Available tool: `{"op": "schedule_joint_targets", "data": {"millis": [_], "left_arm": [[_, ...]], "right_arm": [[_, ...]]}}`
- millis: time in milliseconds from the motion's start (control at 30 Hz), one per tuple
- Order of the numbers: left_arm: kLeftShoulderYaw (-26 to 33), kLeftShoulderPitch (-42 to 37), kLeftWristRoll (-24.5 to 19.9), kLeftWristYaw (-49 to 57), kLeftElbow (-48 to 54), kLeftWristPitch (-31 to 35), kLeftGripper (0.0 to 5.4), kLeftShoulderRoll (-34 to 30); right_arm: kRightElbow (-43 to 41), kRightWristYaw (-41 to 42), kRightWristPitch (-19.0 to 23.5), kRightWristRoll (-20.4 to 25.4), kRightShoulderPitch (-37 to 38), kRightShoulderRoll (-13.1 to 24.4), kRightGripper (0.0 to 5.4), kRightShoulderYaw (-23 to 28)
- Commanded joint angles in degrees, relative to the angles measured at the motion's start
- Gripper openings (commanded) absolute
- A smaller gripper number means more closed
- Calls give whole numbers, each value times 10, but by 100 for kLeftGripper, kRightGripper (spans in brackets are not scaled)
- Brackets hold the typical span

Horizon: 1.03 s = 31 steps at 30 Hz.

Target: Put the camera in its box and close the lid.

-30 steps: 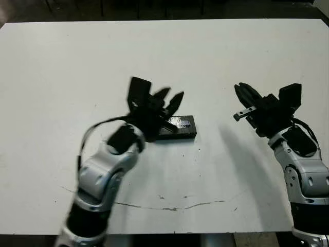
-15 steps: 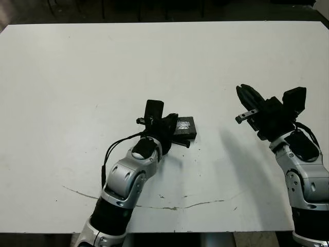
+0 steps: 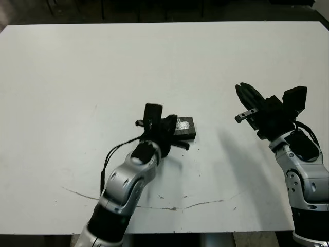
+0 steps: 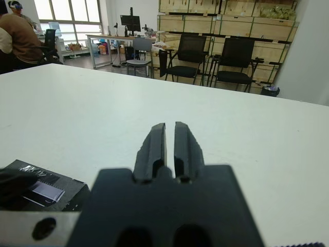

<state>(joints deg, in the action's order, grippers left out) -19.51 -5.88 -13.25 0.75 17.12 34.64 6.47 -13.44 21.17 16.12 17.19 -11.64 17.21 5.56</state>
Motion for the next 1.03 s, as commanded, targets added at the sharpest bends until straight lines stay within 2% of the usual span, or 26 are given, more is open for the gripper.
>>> {"op": "schedule_joint_targets", "data": {"millis": [33,167,300,367,433,500,533,633,767,1033], "left_arm": [[27,27,14,-23,45,-21,1,-46],[86,1,36,-43,96,-79,1,-90],[166,-34,20,-69,82,-130,1,-121],[203,-50,6,-80,51,-151,1,-129],[235,-61,0,-85,7,-181,1,-132],[260,-68,-2,-81,-37,-206,1,-131],[270,-70,-3,-78,-57,-219,1,-128],[287,-70,-6,-78,-108,-266,1,-117],[287,-67,14,-68,-143,-321,1,-106],[275,-55,18,-61,-155,-348,1,-84]], "right_arm": [[7,-4,-3,-5,6,-7,0,-6],[16,-9,-13,-7,-1,-21,0,-9],[29,-19,-20,-10,-12,-34,0,-11],[39,-30,-51,-33,-14,-38,0,-15],[55,-58,-104,-86,-9,-40,0,-27],[61,-83,-121,-119,-3,-46,0,-35],[64,-90,-121,-121,1,-52,0,-35],[81,-98,-134,-116,6,-64,0,-30],[90,-98,-142,-104,7,-74,0,-22],[80,-95,-134,-103,9,-78,0,-19]]}}
